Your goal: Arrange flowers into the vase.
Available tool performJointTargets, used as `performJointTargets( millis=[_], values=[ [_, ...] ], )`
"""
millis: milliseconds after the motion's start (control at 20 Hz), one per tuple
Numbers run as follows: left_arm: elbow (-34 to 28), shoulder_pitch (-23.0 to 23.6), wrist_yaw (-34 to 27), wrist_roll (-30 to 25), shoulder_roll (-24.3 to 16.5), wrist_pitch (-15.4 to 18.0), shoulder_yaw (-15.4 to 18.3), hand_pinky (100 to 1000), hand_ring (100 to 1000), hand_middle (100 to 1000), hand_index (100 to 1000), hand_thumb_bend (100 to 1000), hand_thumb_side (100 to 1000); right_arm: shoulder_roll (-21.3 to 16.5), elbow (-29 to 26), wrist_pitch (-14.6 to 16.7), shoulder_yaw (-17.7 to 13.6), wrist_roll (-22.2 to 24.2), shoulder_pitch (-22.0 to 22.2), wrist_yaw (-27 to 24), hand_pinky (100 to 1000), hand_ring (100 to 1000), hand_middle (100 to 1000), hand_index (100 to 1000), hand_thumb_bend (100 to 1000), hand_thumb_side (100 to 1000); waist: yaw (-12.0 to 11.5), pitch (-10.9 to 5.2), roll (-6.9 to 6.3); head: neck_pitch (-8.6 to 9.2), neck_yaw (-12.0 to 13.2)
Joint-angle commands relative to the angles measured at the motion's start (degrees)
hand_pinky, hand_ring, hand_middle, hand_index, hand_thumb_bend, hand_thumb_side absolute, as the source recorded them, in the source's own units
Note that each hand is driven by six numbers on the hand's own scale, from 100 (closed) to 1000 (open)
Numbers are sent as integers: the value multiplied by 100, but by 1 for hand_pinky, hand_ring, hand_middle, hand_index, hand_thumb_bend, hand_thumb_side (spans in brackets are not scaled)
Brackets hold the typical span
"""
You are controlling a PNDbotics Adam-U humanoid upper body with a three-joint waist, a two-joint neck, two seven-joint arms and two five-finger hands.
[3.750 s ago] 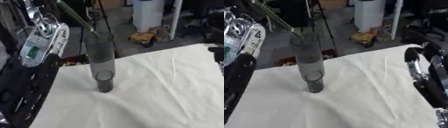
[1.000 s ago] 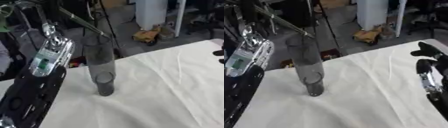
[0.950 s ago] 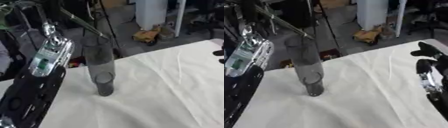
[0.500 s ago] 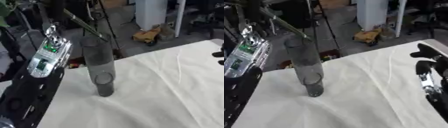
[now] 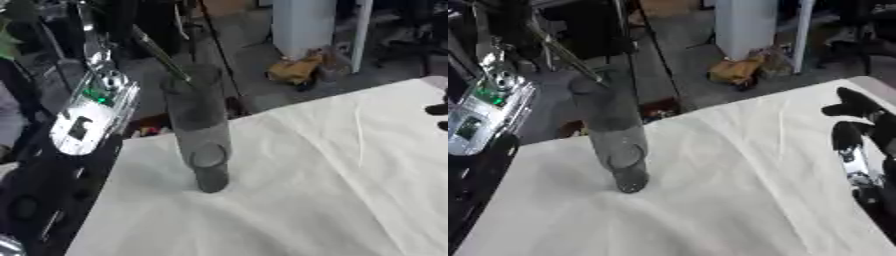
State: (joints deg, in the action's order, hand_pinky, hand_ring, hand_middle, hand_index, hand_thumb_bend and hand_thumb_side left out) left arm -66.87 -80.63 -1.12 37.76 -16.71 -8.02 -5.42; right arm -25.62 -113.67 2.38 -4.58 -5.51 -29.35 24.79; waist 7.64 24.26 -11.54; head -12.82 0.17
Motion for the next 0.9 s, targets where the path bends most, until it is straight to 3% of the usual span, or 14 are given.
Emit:
performJointTargets(
  millis=[50,200,900],
  values=[
    [-22,-92,43,-147,-185,-171,-23,100,100,132,226,100,678,-134,-92,6,-48,-30,-50,-51,791,948,744,953,146,1000,-16,-196,55,13,-9],
    [-3,-89,24,-310,-179,-327,-41,100,100,148,243,100,690,-129,-92,6,-51,-40,-50,-49,791,948,744,953,146,1000,-17,-207,56,10,-3],
    [94,-31,454,-1107,-250,-926,-117,100,262,228,316,100,681,-120,-92,-14,-71,-82,-19,-41,791,949,743,954,146,1000,-48,-263,36,-6,-8]
  ],
)
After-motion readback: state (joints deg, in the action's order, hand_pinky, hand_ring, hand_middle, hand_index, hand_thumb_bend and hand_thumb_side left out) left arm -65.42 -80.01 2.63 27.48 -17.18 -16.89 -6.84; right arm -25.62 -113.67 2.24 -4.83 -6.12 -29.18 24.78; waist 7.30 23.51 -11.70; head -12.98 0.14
